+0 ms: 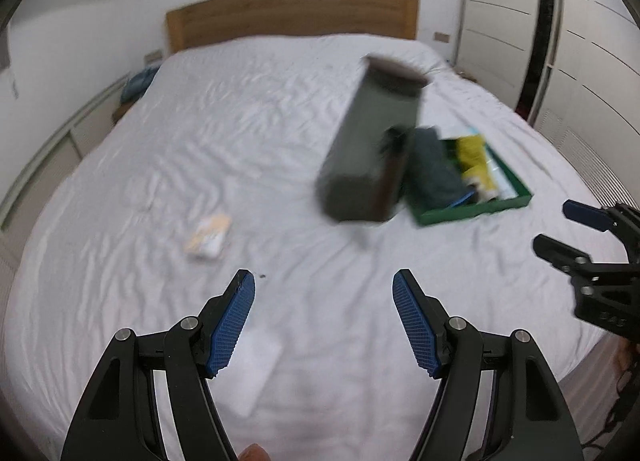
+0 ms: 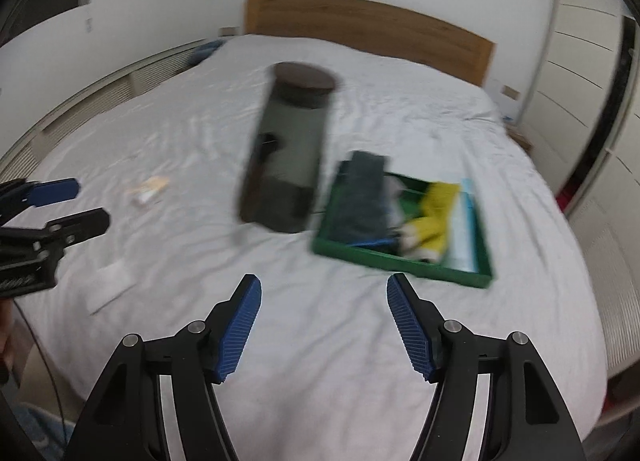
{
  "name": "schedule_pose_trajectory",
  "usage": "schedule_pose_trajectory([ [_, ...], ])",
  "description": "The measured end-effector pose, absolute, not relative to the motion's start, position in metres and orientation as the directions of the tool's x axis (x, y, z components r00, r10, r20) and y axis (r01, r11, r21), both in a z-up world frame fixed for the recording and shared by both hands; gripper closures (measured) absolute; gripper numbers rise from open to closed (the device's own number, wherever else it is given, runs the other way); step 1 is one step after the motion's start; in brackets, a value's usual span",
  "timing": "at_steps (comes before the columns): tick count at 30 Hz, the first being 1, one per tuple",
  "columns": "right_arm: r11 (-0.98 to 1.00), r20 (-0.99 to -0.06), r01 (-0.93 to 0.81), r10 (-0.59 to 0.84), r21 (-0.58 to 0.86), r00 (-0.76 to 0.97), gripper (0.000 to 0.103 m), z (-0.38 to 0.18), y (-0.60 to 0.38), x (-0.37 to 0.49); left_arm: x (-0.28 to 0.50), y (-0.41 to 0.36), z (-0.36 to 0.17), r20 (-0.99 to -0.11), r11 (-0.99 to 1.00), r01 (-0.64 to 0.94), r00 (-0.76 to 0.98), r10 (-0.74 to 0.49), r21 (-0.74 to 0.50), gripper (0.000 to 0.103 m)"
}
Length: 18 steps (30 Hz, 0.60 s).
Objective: Organize soft objects
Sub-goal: 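Withdraw both grippers from the tray toward the white wipe and tissue pack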
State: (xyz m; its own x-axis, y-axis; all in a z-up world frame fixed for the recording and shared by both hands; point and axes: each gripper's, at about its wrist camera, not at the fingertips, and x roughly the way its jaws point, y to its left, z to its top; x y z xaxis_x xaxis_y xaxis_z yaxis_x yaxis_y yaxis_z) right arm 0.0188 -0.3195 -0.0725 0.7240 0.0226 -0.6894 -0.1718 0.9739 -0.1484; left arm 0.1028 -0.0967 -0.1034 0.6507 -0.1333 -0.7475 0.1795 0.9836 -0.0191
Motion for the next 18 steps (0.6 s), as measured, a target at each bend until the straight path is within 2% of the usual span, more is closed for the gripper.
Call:
schedule_pose_trajectory([
  [3,0.963,-0.704,-0.227,0.06,-0.146,0.707,0.037,-0.08,-0.298,0.012,0.1,-0.067,-0.136,-0.795,0.977,0.21,0.586,-0.158,-0.04,0.037],
  [11,0.942,-0.73,-0.295,0.087,-0.162,0.678,0.037,-0.109,-0.261,0.036,0.101,-0.036,-0.208,-0.889,0.95,0.311,0.438,-0.134,0.01,0.037],
  [15,0.938,-0.743,-0.311,0.097,-0.155,0.662,0.034,-0.119,-0.248,0.054,0.105,-0.028,-0.232,-0.917,0.948,0.316,0.368,-0.155,-0.034,0.037],
  [18,0.935,-0.754,-0.328,0.12,-0.132,0.646,0.034,-0.134,-0.234,0.08,0.108,-0.029,-0.244,-0.926,0.941,0.337,0.353,-0.137,-0.011,0.037],
])
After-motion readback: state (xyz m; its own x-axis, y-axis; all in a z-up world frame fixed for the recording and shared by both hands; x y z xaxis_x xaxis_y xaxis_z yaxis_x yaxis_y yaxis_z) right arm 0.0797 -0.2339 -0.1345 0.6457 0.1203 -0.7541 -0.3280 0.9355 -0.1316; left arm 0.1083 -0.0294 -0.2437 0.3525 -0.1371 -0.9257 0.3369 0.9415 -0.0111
